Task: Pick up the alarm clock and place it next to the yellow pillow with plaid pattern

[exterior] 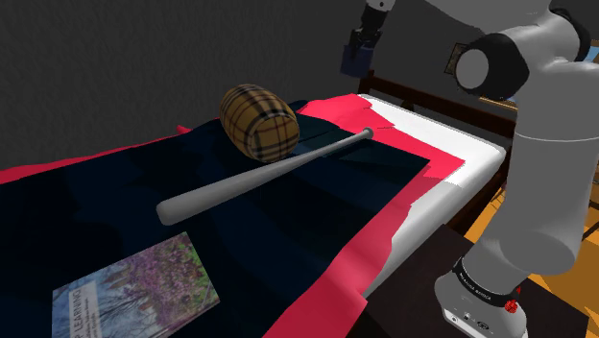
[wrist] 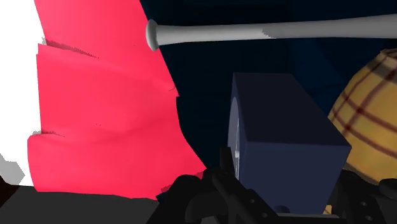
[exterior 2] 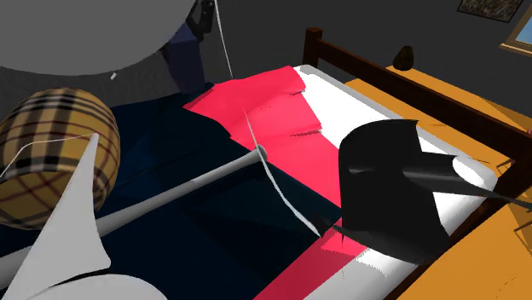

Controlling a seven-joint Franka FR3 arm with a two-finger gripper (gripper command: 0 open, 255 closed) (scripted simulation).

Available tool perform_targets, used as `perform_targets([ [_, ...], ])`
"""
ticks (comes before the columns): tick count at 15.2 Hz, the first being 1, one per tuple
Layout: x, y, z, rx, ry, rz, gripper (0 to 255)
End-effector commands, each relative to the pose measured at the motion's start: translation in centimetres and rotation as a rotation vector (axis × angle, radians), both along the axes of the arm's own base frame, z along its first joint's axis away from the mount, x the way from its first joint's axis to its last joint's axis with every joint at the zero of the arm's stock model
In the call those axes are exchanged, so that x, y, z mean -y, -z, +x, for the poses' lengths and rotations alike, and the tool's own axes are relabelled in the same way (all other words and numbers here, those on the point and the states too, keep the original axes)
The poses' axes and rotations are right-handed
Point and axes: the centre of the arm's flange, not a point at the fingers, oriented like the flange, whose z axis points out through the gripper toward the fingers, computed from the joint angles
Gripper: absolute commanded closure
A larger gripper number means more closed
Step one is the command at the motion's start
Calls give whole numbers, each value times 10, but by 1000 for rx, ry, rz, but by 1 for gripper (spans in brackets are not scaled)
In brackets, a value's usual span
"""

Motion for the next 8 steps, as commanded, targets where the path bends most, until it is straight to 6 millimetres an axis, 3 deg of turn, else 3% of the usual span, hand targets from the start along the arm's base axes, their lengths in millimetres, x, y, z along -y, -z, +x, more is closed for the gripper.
perform_targets([
  [1, -22, -1, 19, 0, 0, 1, 255],
  [6, -71, -1, 63, 0, 0, 1, 255],
  [8, -73, 4, 64, 0, 0, 1, 255],
])
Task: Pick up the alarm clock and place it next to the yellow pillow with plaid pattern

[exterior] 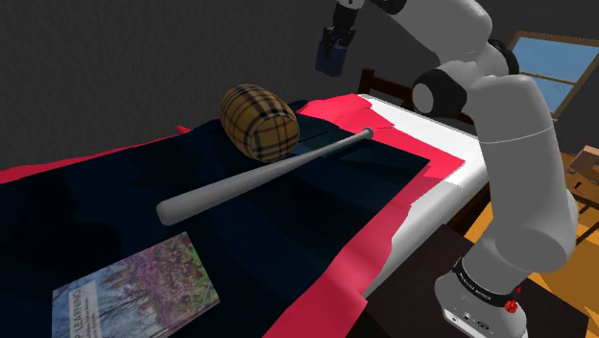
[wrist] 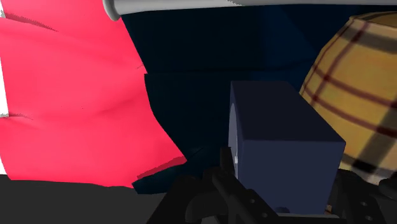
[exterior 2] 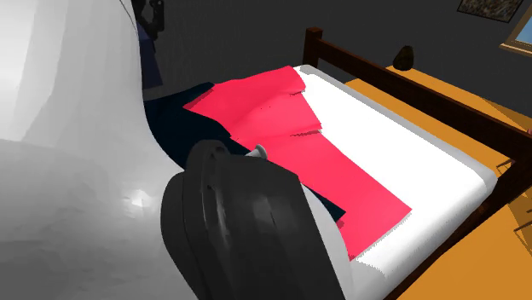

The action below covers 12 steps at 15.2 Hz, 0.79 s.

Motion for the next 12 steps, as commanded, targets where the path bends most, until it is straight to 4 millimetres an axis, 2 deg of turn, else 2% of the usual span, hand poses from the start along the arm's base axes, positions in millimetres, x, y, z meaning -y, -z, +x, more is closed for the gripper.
perform_targets([
  [1, -2, 9, 2, 2, 1, 0, 255],
  [12, -2, 67, 2, 2, 1, 0, 255],
])
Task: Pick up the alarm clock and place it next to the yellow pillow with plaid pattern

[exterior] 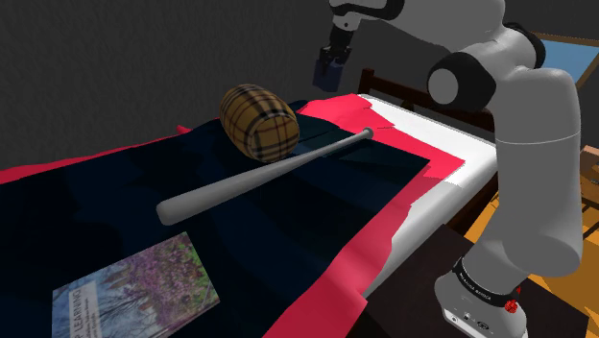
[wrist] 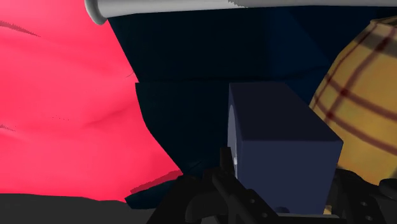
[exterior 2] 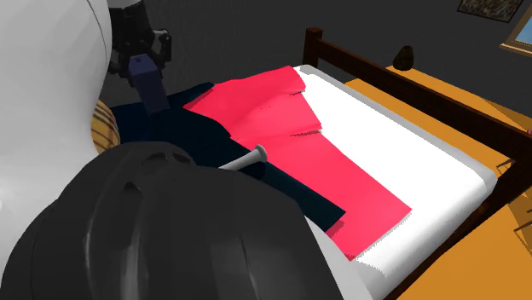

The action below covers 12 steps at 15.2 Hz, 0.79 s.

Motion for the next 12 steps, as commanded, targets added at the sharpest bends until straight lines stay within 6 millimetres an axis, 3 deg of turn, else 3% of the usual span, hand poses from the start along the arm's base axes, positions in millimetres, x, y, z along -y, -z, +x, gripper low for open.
perform_targets([
  [1, 1, 11, 0, 1, 0, 0, 255],
  [12, 1, 69, 0, 1, 0, 0, 255],
])
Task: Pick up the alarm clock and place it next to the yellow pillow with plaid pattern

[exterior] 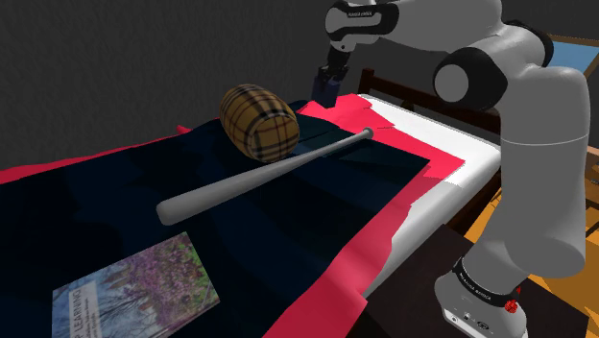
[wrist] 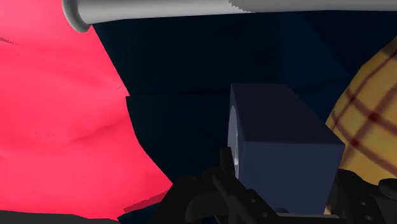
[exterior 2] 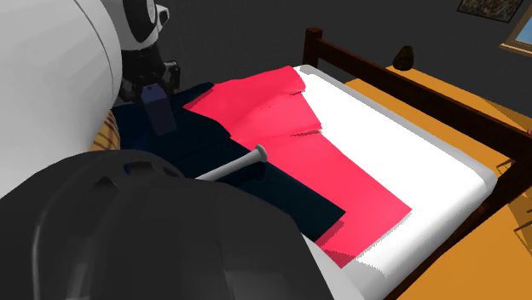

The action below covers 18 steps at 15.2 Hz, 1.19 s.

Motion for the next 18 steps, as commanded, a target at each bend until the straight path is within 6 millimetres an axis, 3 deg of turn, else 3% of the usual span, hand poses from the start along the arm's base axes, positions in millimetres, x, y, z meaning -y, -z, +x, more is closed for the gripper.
perform_targets([
  [1, 0, 11, 1, 1, 0, 0, 255],
  [18, 0, 100, 1, 1, 0, 0, 255],
])
